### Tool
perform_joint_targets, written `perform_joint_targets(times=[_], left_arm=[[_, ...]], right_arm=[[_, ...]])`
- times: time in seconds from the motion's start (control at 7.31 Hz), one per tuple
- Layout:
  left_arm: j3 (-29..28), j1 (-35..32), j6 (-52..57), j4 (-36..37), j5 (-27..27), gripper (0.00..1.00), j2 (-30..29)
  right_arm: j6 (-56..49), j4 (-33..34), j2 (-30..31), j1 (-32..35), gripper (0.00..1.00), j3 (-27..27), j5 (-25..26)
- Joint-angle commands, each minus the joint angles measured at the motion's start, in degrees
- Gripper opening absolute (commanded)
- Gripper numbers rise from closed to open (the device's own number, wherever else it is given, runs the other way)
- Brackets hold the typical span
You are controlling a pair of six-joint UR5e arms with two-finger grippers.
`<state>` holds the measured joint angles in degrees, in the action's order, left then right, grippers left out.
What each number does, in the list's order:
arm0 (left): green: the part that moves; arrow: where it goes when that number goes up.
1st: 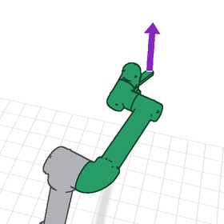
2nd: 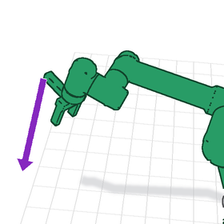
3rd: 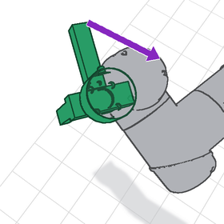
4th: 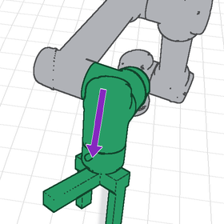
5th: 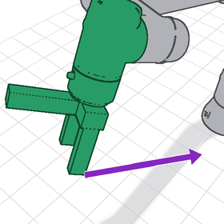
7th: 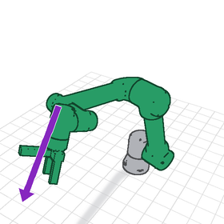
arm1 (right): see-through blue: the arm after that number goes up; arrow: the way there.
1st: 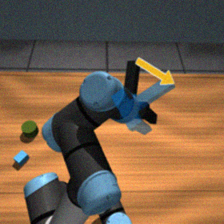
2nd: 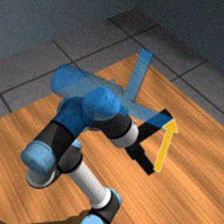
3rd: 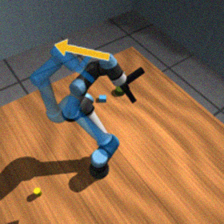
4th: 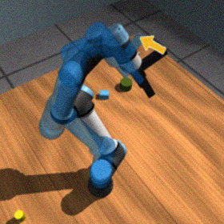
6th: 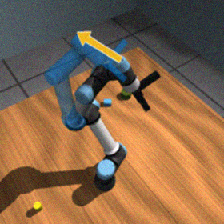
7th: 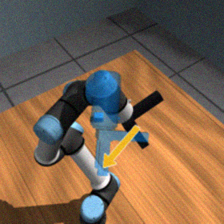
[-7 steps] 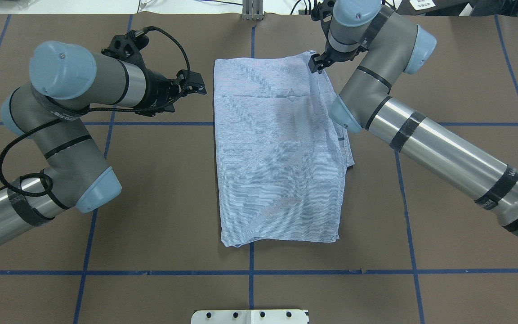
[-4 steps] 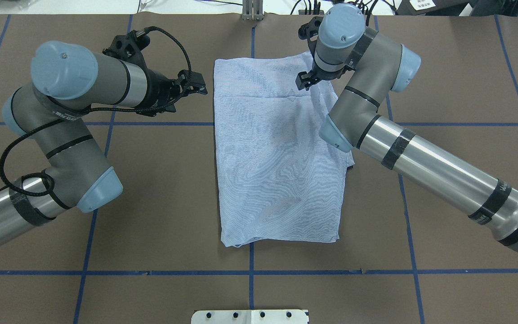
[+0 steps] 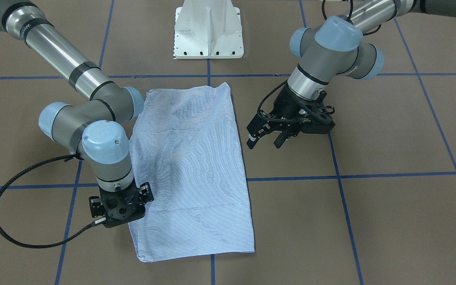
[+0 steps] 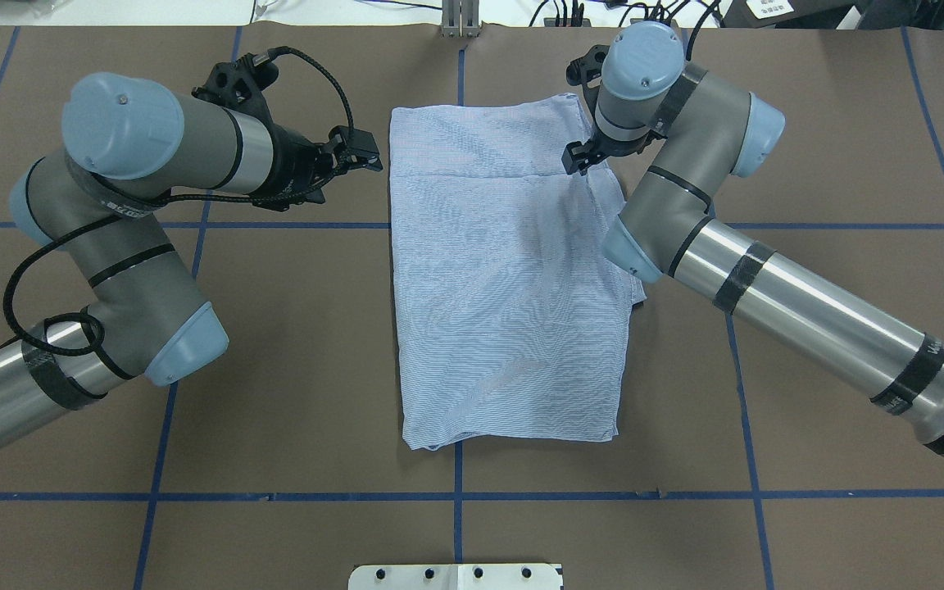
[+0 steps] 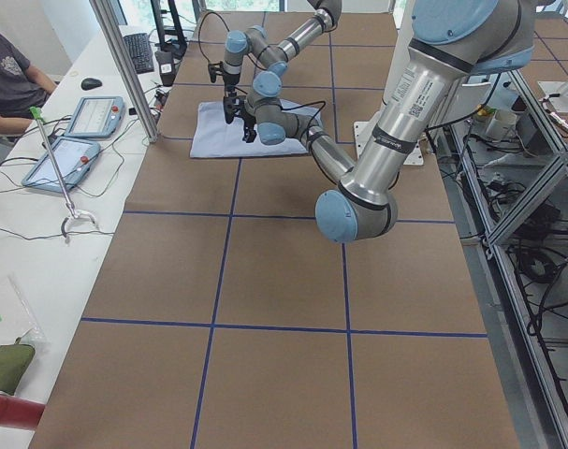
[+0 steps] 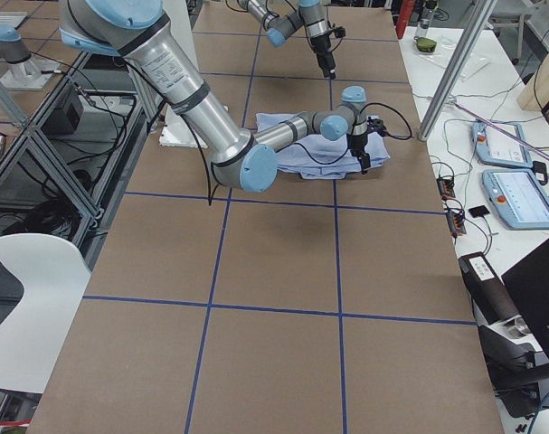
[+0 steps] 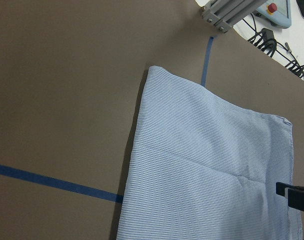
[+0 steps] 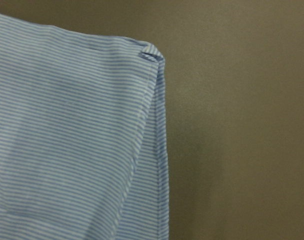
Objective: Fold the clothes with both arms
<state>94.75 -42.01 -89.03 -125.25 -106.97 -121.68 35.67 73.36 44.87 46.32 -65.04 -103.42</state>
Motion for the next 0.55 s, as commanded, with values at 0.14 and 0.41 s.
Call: perform_joint_targets(times=[0.14,0.41], left_arm=[[-0.09,0.0,-0.09,0.0,0.0,0.99,-0.49],[0.0,0.0,0.0,0.0,-0.08,0.99,-0.49]], right_arm=[[-4.28,-0.23,2.76,2.37,1.0,0.09,0.06],[-4.12,-0.32,2.42,2.89,1.0,-0.26,-0.9]])
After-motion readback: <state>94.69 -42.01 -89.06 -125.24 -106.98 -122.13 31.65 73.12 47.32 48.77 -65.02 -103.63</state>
